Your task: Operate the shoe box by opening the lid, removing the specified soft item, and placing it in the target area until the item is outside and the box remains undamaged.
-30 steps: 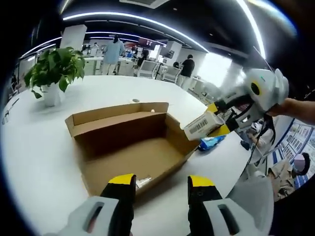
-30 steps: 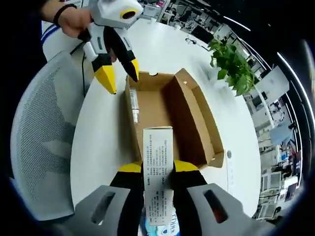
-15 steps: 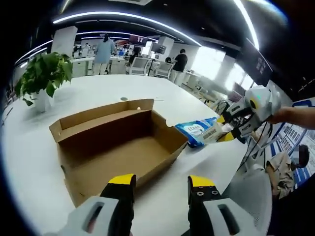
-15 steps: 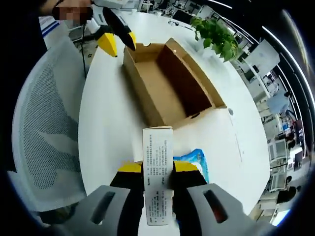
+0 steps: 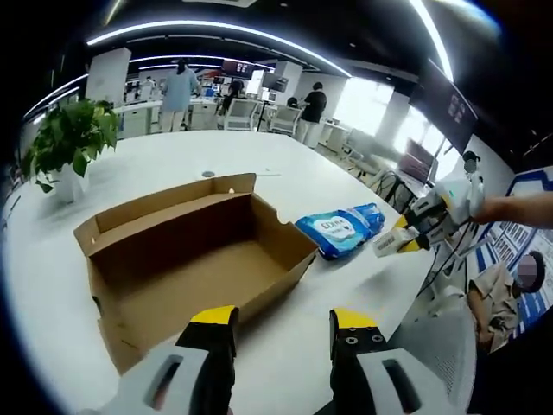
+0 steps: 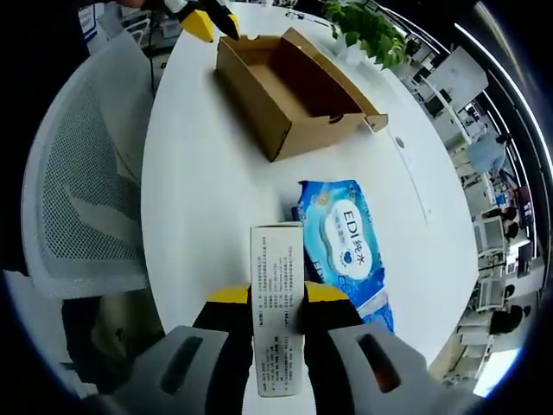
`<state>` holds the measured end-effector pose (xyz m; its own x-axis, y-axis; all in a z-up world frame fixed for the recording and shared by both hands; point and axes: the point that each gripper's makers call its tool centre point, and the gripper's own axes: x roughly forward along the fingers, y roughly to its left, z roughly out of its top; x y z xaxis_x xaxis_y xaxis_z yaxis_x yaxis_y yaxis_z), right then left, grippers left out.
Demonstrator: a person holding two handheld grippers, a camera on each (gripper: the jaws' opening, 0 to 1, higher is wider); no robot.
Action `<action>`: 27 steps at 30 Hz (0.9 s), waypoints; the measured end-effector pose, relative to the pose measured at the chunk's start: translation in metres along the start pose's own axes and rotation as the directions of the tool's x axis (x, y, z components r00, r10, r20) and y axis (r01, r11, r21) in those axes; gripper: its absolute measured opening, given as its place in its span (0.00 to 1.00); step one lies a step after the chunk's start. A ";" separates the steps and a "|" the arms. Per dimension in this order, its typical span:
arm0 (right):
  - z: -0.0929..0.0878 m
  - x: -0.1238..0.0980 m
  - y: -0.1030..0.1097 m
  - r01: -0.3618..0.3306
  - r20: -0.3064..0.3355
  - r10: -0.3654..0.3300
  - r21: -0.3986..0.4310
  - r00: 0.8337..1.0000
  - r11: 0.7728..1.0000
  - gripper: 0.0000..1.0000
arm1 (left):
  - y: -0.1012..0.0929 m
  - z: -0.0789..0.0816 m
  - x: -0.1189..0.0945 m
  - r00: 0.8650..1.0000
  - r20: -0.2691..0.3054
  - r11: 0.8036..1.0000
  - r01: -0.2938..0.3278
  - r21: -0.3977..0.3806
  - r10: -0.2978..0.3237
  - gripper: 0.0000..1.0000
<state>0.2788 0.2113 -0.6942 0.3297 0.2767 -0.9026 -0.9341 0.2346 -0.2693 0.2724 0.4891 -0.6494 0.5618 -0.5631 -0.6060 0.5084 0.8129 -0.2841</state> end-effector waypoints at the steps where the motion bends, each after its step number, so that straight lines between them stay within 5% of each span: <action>1: -0.006 -0.002 -0.002 0.003 -0.006 -0.003 0.005 1.000 1.000 0.18 | -0.001 0.000 0.000 1.000 0.000 1.000 -0.002 -0.002 0.002 0.43; 14: -0.060 -0.002 -0.041 0.010 -0.058 -0.007 0.035 0.998 0.999 0.18 | 0.006 0.001 -0.002 0.998 0.010 0.997 -0.060 -0.039 0.061 0.43; 27: -0.054 -0.001 -0.092 0.016 -0.058 -0.017 -0.007 0.998 1.000 0.18 | 0.015 -0.006 -0.007 0.993 0.020 0.988 -0.116 -0.098 0.118 0.43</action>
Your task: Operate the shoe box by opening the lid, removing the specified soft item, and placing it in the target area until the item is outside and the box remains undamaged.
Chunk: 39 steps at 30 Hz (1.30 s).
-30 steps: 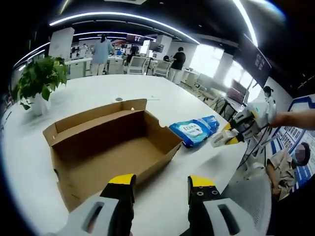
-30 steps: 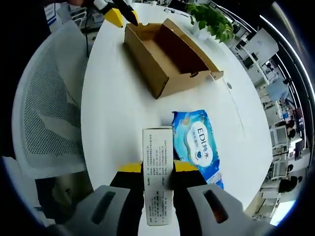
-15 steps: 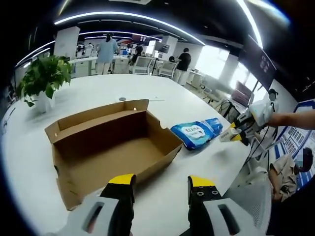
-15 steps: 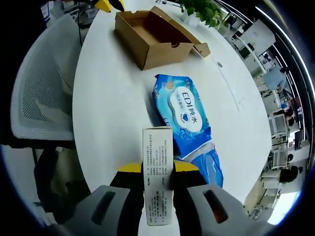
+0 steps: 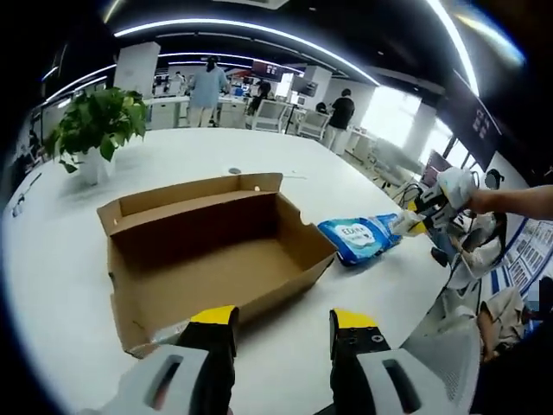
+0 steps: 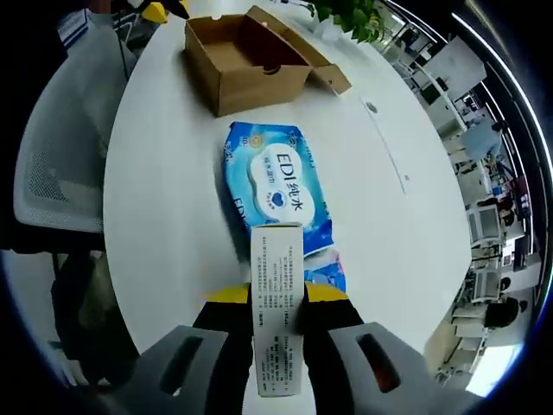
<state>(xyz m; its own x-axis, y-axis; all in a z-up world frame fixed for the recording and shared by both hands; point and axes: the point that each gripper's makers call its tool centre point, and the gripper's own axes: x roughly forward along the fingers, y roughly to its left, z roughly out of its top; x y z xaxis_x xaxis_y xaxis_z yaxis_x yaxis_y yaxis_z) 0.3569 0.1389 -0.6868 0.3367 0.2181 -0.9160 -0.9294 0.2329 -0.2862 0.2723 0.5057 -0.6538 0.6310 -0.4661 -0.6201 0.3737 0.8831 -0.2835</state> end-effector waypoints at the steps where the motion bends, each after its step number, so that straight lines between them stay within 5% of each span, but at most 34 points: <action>1: 0.002 0.000 -0.004 -0.001 0.001 0.001 -0.010 1.000 1.000 0.18 | 0.000 -0.001 0.000 1.000 0.000 1.000 -0.003 -0.004 0.003 0.43; 12: 0.012 0.002 -0.044 0.016 0.003 -0.016 -0.042 1.000 0.999 0.18 | 0.005 -0.003 0.001 1.000 0.009 0.999 -0.029 -0.038 0.029 0.43; 23: 0.004 0.015 -0.082 0.023 -0.057 -0.029 -0.101 0.998 0.995 0.18 | 0.016 -0.003 -0.001 0.998 0.010 0.996 -0.061 -0.066 0.062 0.43; 29: -0.003 0.027 -0.085 0.011 -0.103 -0.025 -0.134 0.994 0.991 0.18 | 0.021 -0.002 -0.002 0.997 0.008 0.994 -0.075 -0.075 0.076 0.43; 34: -0.012 0.041 -0.084 -0.002 -0.178 -0.045 -0.255 0.983 0.967 0.18 | 0.025 -0.002 -0.001 0.996 0.001 0.993 -0.085 -0.080 0.085 0.43; 39: -0.013 0.056 -0.078 -0.033 -0.192 -0.017 -0.257 0.981 0.966 0.19 | 0.025 0.000 -0.001 0.996 -0.003 0.993 -0.089 -0.080 0.089 0.43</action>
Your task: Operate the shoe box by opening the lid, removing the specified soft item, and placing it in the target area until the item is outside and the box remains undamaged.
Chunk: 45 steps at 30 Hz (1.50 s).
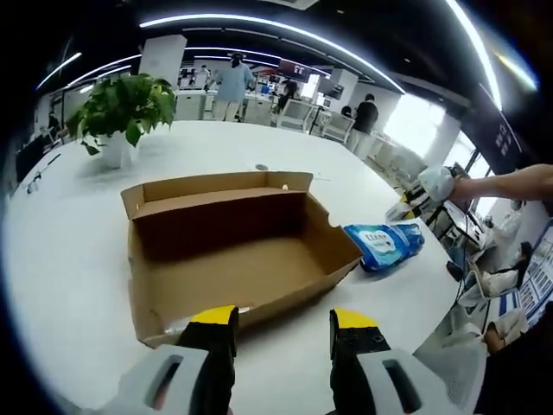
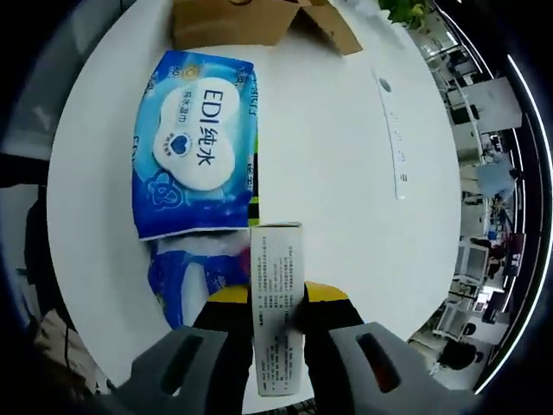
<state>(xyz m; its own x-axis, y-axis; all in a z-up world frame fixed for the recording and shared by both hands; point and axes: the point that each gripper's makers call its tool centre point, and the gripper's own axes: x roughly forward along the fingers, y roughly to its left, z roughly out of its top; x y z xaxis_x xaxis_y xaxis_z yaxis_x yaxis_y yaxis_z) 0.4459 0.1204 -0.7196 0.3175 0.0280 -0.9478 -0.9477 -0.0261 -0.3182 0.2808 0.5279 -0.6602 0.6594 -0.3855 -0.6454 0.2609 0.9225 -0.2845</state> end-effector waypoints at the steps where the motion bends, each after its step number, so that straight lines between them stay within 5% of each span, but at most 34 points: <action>1: -0.001 0.004 0.000 -0.004 -0.008 0.004 -0.015 1.000 1.000 0.18 | 0.000 0.001 0.000 1.000 -0.001 1.000 -0.001 0.000 0.001 0.43; 17: -0.004 0.030 0.000 -0.065 -0.041 0.064 -0.034 0.997 0.997 0.19 | 0.008 0.005 0.001 1.000 -0.003 1.000 -0.015 0.003 0.015 0.43; 45: -0.026 0.042 -0.003 -0.116 -0.125 0.115 -0.004 0.986 0.993 0.18 | 0.014 -0.001 -0.001 1.000 -0.009 0.999 -0.028 -0.017 0.027 0.43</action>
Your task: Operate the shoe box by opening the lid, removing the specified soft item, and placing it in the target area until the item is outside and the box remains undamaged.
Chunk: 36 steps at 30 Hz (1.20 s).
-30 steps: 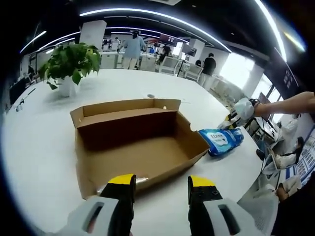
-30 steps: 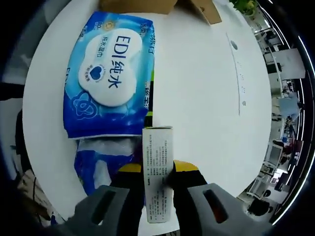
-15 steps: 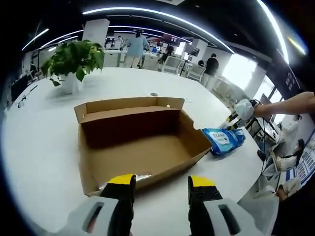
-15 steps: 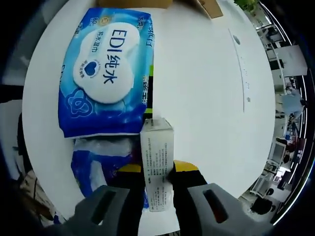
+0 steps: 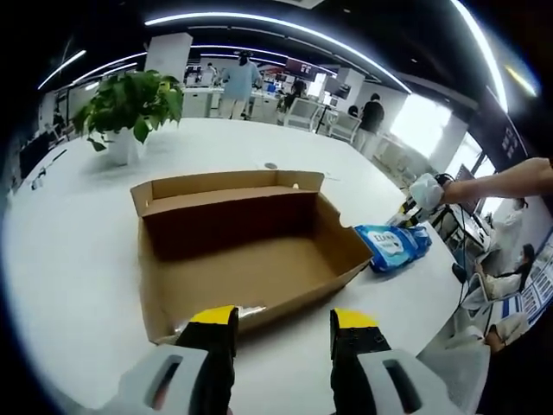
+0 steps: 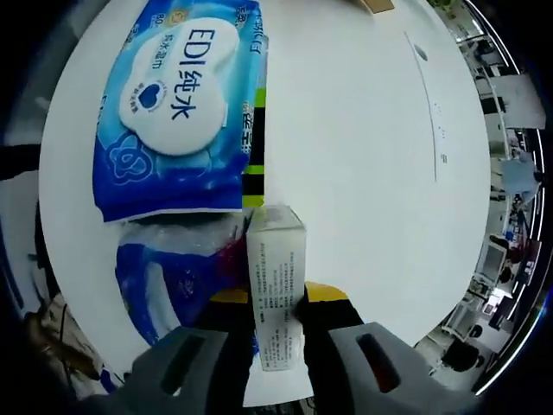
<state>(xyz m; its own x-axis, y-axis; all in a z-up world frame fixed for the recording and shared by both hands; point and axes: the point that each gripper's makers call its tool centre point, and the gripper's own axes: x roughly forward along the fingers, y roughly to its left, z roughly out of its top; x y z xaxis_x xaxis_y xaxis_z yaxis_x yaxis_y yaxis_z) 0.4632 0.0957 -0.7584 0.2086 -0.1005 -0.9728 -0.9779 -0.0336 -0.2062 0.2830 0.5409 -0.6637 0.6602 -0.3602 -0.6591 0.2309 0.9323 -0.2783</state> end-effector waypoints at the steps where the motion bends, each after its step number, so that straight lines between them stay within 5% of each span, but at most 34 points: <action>1: 0.000 0.000 0.000 -0.001 0.000 0.001 0.001 1.000 1.000 0.18 | 0.000 0.000 0.000 1.000 0.000 1.000 0.000 -0.001 0.000 0.43; 25: -0.015 -0.039 -0.007 0.069 0.076 -0.087 0.216 0.993 0.974 0.26 | -0.012 0.013 0.007 0.999 0.011 0.998 0.046 0.046 -0.047 0.43; 30: -0.019 -0.055 -0.004 0.085 0.096 -0.121 0.321 0.988 0.943 0.26 | -0.010 0.015 0.004 0.998 0.020 0.997 0.058 0.050 -0.059 0.43; 36: -0.020 -0.071 0.001 0.073 0.158 -0.173 0.497 0.972 0.864 0.26 | -0.010 0.015 -0.002 0.997 0.028 0.996 0.070 0.055 -0.072 0.43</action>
<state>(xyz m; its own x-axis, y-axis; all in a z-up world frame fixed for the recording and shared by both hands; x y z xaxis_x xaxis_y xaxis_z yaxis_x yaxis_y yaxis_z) 0.4473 0.0831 -0.6874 0.3700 0.0654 -0.9267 -0.8361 0.4583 -0.3015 0.2899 0.5325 -0.6492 0.6619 -0.4255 -0.6172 0.3158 0.9050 -0.2851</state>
